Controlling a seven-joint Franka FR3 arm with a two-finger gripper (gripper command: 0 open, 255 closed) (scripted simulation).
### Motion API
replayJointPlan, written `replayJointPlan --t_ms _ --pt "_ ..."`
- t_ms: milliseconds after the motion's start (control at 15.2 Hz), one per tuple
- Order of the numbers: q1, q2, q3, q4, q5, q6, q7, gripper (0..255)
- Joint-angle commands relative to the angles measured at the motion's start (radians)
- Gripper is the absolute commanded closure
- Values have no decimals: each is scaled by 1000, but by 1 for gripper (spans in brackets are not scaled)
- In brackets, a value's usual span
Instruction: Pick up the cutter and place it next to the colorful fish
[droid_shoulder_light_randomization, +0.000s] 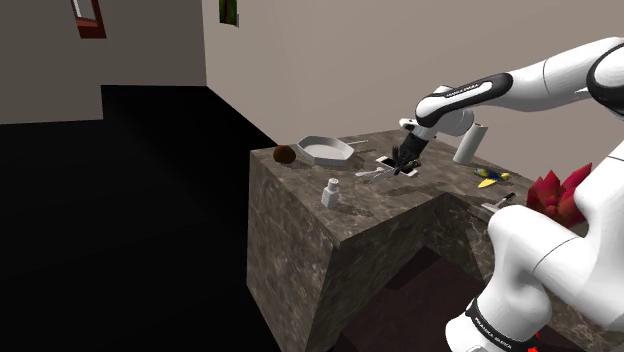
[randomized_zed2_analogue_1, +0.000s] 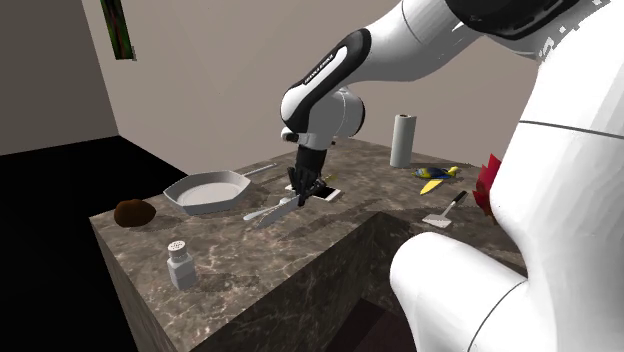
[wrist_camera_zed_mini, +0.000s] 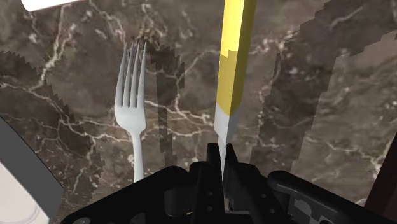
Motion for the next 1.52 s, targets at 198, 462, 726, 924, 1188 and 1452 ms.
replayJointPlan --t_ms 198,462,726,924,1188,1452 --pt "-121 35 124 34 44 -65 -20 255" --pt "-232 36 241 62 45 -116 -13 255" --pt "-307 11 328 93 19 -168 15 255" --pt "-345 -8 375 118 0 -207 35 255" --pt "-391 -40 385 131 -31 -239 14 255" --pt "-437 -73 344 147 -66 -271 -56 255"
